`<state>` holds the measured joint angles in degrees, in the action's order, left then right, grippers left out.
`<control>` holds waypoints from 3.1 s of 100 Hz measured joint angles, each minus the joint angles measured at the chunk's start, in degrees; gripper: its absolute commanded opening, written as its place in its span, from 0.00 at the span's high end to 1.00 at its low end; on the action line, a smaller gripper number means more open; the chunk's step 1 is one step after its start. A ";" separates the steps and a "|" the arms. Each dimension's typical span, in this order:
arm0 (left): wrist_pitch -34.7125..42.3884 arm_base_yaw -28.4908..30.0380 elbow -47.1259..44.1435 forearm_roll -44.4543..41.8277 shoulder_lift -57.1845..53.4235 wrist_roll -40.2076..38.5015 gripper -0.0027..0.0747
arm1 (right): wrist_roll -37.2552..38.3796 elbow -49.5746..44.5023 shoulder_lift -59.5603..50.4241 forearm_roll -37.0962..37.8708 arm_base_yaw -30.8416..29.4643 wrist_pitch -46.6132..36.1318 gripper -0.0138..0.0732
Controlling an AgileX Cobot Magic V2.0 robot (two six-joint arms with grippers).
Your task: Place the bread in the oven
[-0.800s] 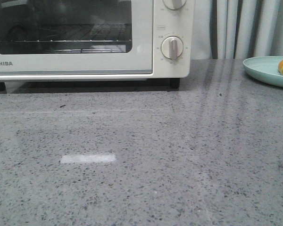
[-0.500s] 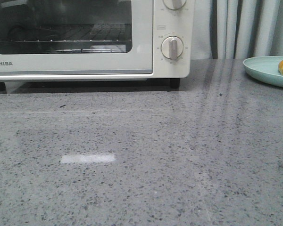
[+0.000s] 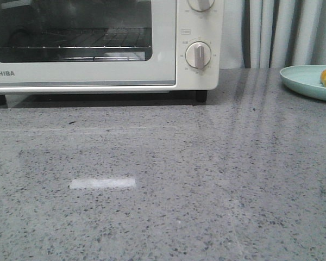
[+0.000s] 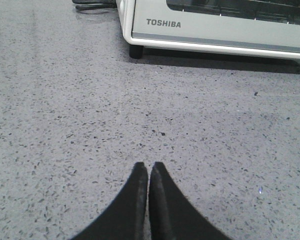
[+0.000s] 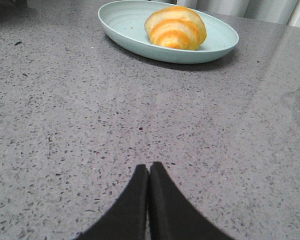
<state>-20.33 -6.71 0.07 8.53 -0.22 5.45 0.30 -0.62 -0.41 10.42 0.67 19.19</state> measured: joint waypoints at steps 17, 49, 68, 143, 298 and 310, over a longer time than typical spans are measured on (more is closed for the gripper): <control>0.00 0.00 0.00 -0.10 0.00 0.00 0.99 | 0.00 0.00 0.00 0.00 0.00 0.00 0.89; 0.50 0.00 0.00 0.85 0.00 0.00 0.99 | 0.00 0.00 0.00 -4.35 0.00 -10.19 0.89; 3.82 0.00 0.00 5.43 0.00 -0.10 0.99 | 0.00 0.00 0.00 -20.89 0.00 -23.87 0.89; 25.77 -1.37 4.36 43.37 0.54 -0.10 0.99 | -0.30 8.08 0.45 -25.79 0.00 -8.55 0.89; 5.38 -14.64 53.69 5.90 66.33 2.93 0.99 | -14.47 25.16 23.80 -25.60 8.69 -6.22 0.89; 1.68 -15.31 50.03 5.90 61.92 2.93 0.99 | -14.47 25.16 23.80 -25.60 8.69 -6.13 0.89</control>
<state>-18.65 -22.02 50.10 14.42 61.70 8.39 -14.17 24.55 23.40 -15.18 9.37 13.06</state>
